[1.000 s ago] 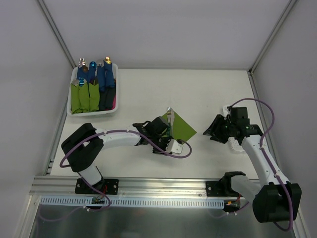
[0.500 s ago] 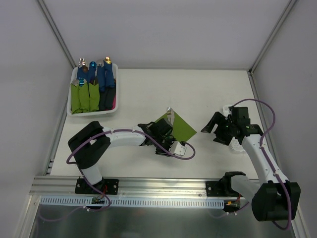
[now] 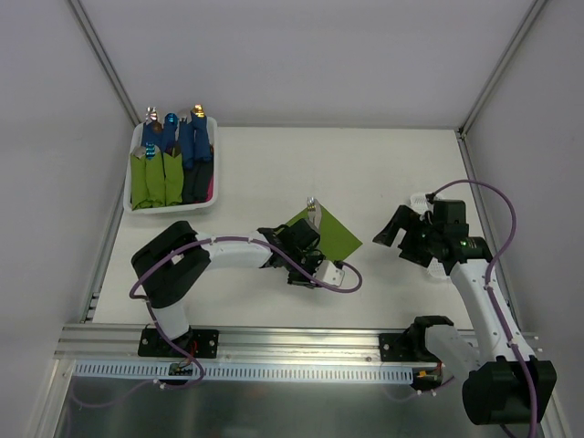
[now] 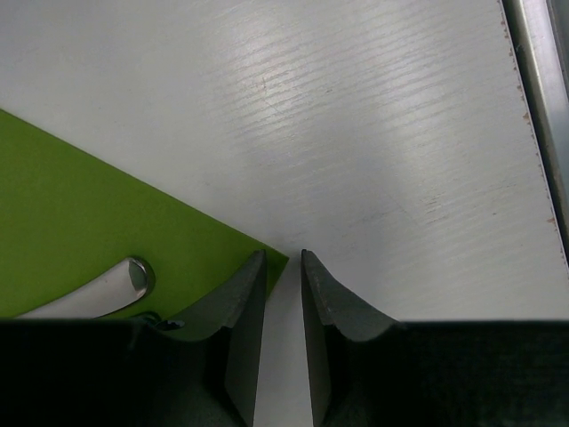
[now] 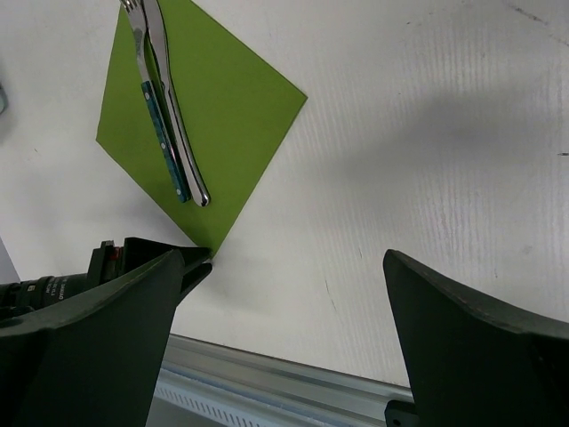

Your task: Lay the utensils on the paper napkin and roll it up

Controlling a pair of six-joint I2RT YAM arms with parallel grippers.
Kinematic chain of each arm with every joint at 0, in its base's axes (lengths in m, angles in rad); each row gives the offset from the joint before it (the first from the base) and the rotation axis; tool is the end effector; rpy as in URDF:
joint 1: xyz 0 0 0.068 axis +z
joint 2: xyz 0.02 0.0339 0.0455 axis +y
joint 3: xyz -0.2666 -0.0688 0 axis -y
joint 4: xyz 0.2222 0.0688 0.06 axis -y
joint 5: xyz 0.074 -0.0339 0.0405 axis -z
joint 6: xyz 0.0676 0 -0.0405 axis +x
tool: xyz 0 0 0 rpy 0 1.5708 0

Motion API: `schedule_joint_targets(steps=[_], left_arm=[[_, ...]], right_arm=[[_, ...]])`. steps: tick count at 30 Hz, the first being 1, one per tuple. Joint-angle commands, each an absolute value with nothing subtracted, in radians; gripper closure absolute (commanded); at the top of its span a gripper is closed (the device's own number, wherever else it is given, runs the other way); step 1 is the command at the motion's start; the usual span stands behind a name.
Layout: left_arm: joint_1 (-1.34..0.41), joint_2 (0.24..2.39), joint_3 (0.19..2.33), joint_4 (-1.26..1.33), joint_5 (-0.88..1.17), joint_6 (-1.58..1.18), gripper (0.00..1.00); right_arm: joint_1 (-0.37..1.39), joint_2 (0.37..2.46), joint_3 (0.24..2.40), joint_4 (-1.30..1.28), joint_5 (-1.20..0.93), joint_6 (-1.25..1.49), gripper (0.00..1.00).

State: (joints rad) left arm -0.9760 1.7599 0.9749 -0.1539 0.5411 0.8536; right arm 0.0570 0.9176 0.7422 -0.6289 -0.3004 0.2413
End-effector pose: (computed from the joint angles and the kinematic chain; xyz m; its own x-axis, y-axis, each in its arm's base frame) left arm 0.1660 -0.3074 0.1543 0.3663 0.6113 -0.7015 0.9194 -0.3536 0.1720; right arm 0.1819 0.0304 0.2457 -0.7603 0.1852 -0.6226 -0.0800 0.9245 0.3727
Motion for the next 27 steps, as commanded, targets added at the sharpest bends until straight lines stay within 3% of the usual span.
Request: schedule_joint_targets(steps=[1, 5, 10, 14, 17, 27], left_arm=[[-0.985, 1.772, 1.006, -0.149, 0.551, 0.871, 0.78], [-0.985, 1.784, 1.011, -0.153, 0.543, 0.870, 0.83], [-0.985, 1.793, 1.017, -0.167, 0.538, 0.856, 0.93], [-0.985, 1.776, 1.014, -0.178, 0.546, 0.841, 1.00], [-0.991, 1.747, 1.000, -0.186, 0.566, 0.821, 1.00], [-0.999, 1.647, 1.034, -0.219, 0.609, 0.709, 1.00]], right_arm=[[0.052, 0.905, 0.782, -0.643, -0.328, 0.204, 0.01], [0.052, 0.922, 0.782, -0.643, -0.345, 0.204, 0.02], [0.051, 0.937, 0.785, -0.643, -0.360, 0.195, 0.10], [0.052, 0.936, 0.779, -0.643, -0.362, 0.186, 0.31], [0.051, 0.931, 0.773, -0.644, -0.370, 0.187, 0.38], [0.051, 0.956, 0.773, -0.643, -0.388, 0.176, 0.41]])
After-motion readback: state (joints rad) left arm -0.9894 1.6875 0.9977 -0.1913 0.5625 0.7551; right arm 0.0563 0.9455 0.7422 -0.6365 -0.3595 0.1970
